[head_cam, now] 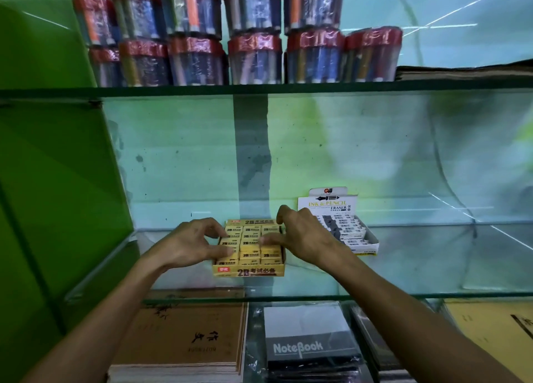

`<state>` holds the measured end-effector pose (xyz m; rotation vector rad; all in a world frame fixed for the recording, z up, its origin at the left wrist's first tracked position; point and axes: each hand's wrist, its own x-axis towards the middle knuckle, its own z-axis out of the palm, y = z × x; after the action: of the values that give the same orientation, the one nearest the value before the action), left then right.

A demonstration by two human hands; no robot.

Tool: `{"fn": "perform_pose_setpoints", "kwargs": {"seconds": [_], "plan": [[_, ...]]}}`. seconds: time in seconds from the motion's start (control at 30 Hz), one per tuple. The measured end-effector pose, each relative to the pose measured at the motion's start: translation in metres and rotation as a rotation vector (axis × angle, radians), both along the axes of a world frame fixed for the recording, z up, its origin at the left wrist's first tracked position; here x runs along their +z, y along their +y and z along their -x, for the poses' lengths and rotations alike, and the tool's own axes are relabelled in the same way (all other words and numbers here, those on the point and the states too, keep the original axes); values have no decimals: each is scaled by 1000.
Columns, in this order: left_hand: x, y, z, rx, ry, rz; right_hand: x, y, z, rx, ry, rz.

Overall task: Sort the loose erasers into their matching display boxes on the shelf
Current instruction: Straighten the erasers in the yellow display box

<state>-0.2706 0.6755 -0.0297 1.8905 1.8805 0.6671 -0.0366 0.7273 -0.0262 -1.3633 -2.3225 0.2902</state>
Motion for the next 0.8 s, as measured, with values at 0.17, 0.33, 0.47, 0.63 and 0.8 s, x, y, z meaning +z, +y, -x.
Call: {"fn": "perform_pose_setpoints", "kwargs": {"seconds": [0.17,0.33,0.47,0.63,0.8], "plan": [[13,-3,-40,94,-106,-234,8,4,-64,-53,228,-135],[12,8,-96,8,-368,-188,-1,29,-143,-252,374,-34],[7,30,-134,1,-412,-78,-20,48,-176,-281,539,156],[-1,54,-157,1,-198,26,-25,50,-170,-170,632,339],[-5,67,-157,-5,-221,73,-25,50,-155,-105,471,280]]}}
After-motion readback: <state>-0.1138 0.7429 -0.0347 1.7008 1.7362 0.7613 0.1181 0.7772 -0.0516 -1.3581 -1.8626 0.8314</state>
